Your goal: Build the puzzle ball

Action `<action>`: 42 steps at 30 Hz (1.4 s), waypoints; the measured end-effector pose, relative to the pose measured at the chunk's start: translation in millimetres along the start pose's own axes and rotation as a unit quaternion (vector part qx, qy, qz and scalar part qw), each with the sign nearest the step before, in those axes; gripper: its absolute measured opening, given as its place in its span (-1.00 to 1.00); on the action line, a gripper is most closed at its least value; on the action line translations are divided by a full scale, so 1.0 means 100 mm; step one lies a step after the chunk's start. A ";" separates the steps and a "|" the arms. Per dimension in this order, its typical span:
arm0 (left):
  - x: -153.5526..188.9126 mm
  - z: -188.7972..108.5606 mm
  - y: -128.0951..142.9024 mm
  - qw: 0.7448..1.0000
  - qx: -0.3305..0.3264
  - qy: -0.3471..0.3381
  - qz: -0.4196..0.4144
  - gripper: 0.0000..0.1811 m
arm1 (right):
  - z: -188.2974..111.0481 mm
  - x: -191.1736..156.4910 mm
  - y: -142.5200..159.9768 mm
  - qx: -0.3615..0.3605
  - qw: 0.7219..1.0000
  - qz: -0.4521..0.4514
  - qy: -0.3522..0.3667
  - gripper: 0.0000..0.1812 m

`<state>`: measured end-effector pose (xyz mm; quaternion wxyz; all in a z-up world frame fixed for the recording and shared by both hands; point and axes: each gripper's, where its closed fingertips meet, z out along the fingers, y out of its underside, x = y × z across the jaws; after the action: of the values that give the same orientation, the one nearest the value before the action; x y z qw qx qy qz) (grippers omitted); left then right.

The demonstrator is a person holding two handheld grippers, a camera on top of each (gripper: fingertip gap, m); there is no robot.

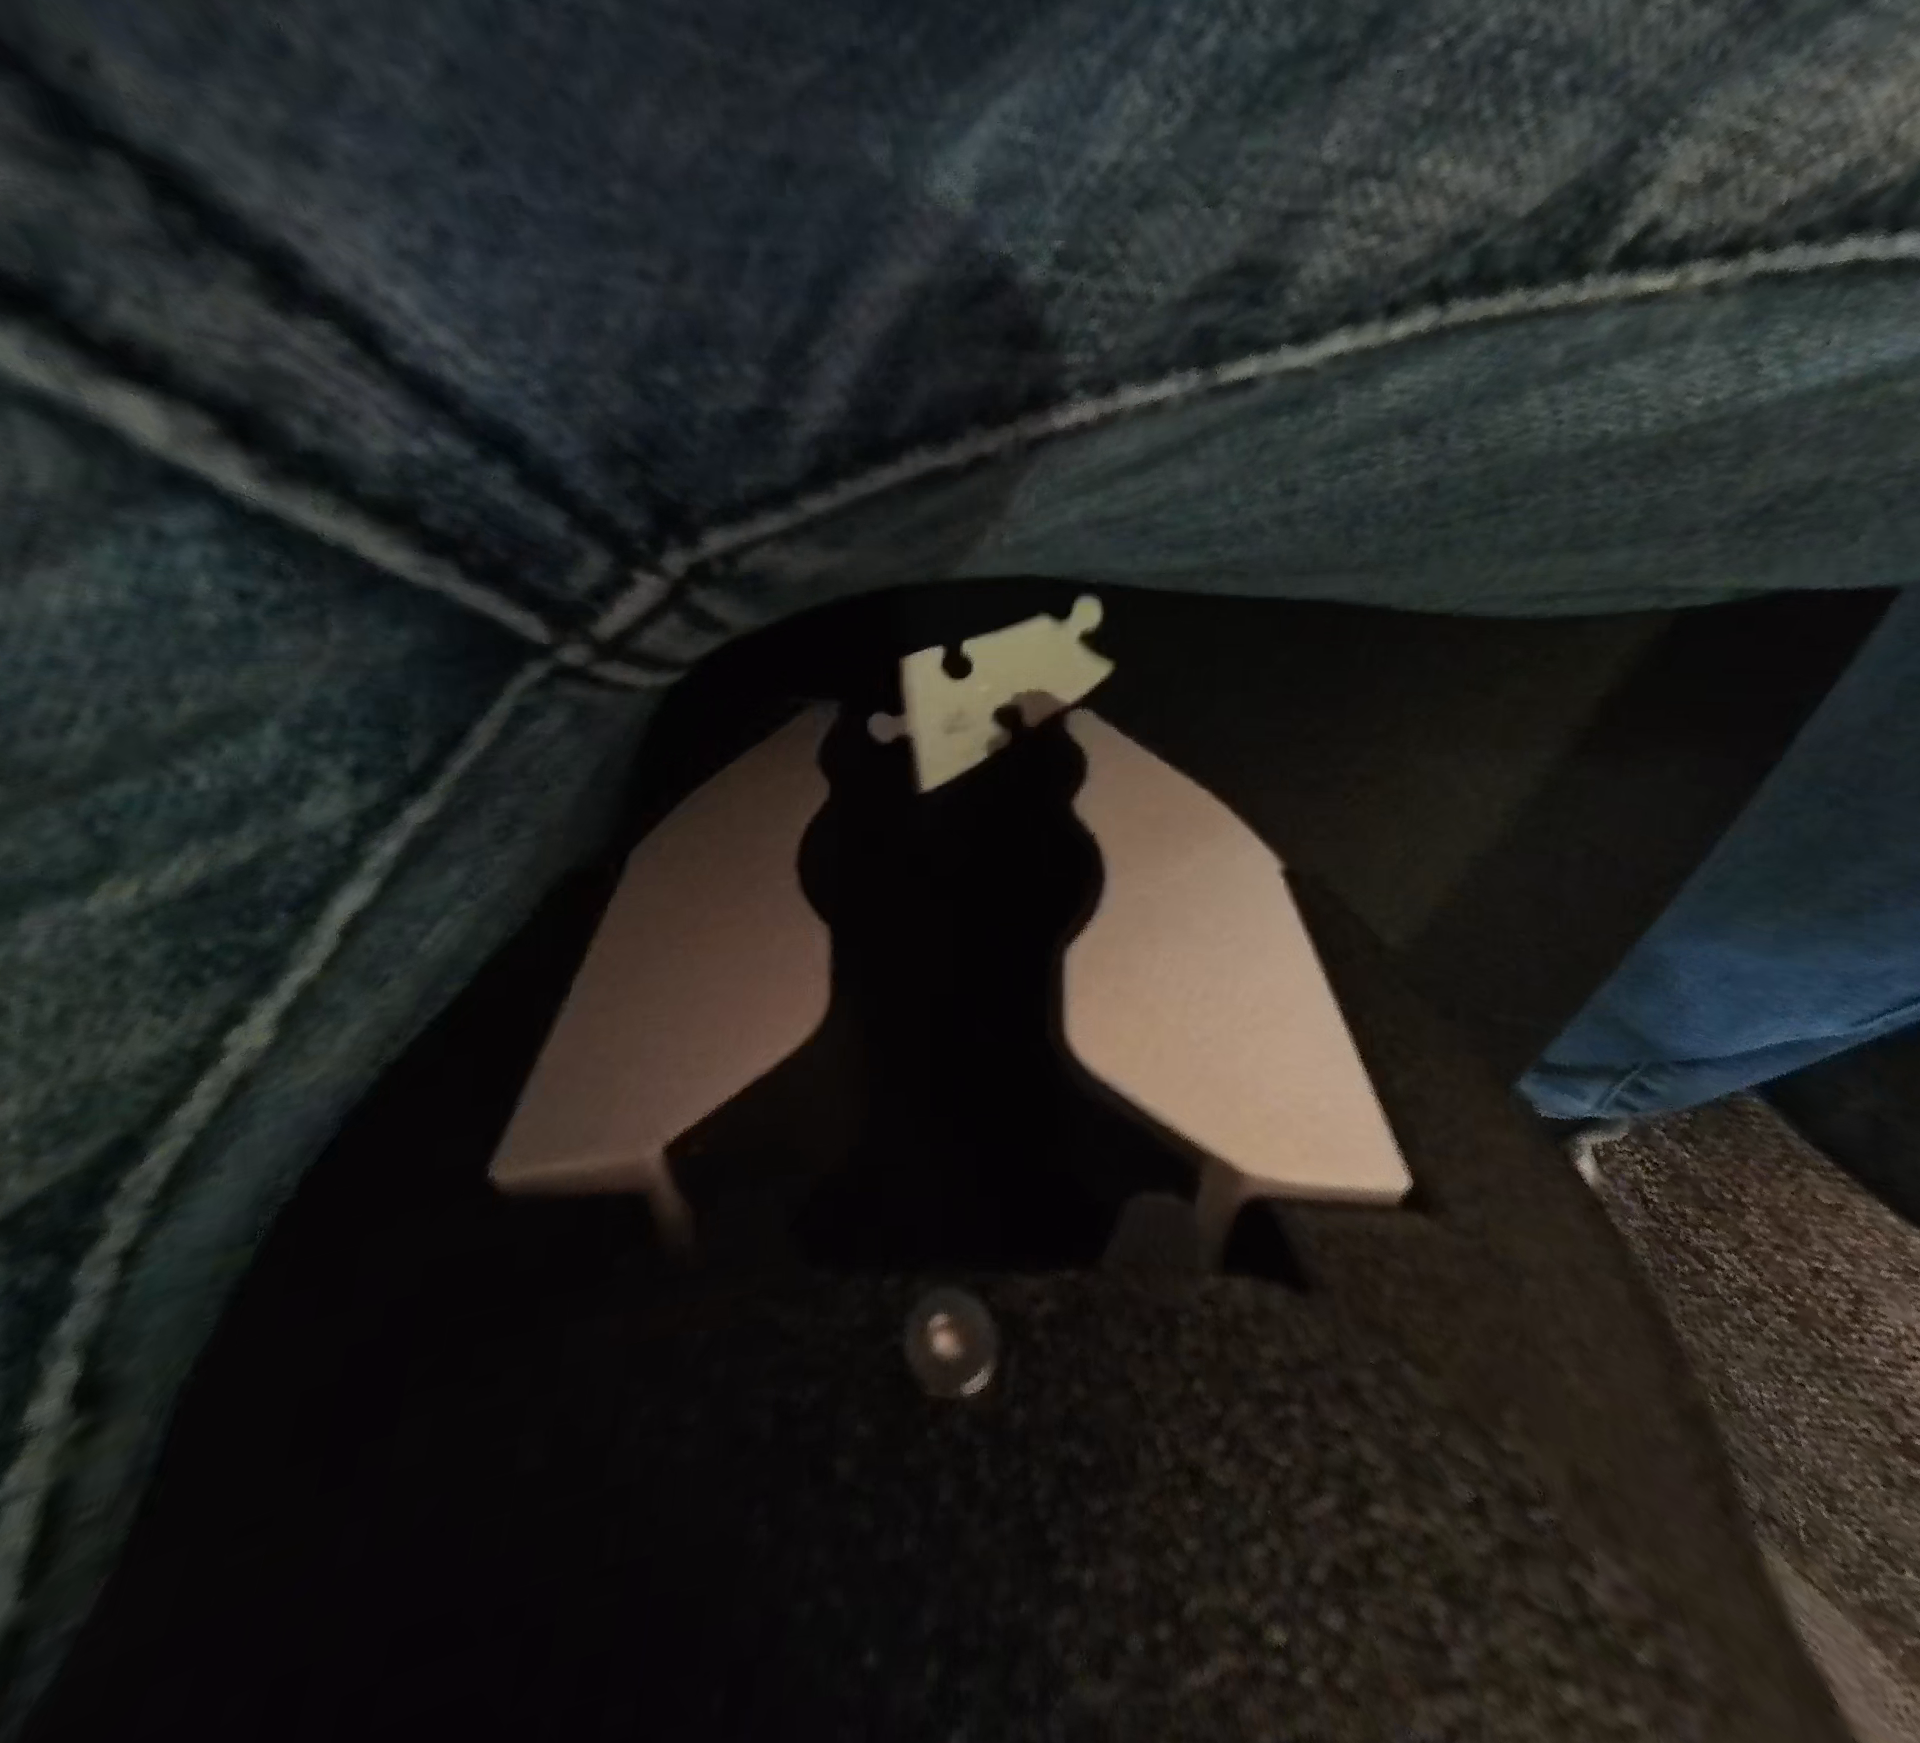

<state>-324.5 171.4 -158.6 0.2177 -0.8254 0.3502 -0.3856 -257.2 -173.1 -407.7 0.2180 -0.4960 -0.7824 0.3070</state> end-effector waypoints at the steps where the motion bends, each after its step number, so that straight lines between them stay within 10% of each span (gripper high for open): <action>1: 0.00 0.00 0.00 1.000 0.000 0.000 0.001 -0.98 | 0.00 0.01 0.00 -0.003 1.000 0.000 0.003 -0.71; 16: -0.01 0.01 -0.01 1.000 -0.001 0.000 0.000 -0.98 | -0.30 0.21 -0.13 0.010 0.997 0.057 0.057 -0.73; 30: -0.03 0.06 -0.03 1.000 0.002 0.026 -0.006 -0.98 | -2.80 1.50 -2.05 0.101 0.908 -0.042 0.404 -0.74; 36: -0.05 0.09 -0.06 0.999 0.003 0.031 -0.028 -0.98 | -3.46 2.75 -1.53 -0.058 0.901 -0.007 0.430 -0.73; 42: -0.02 0.12 -0.06 0.998 0.002 0.031 -0.051 -0.98 | -3.14 3.24 -1.22 -0.166 0.954 0.064 0.242 -0.73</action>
<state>-313.6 177.8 -163.3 0.1886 -0.8295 0.3130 -0.4224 -266.8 165.7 -86.1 0.2957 -0.6334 -0.7129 0.0564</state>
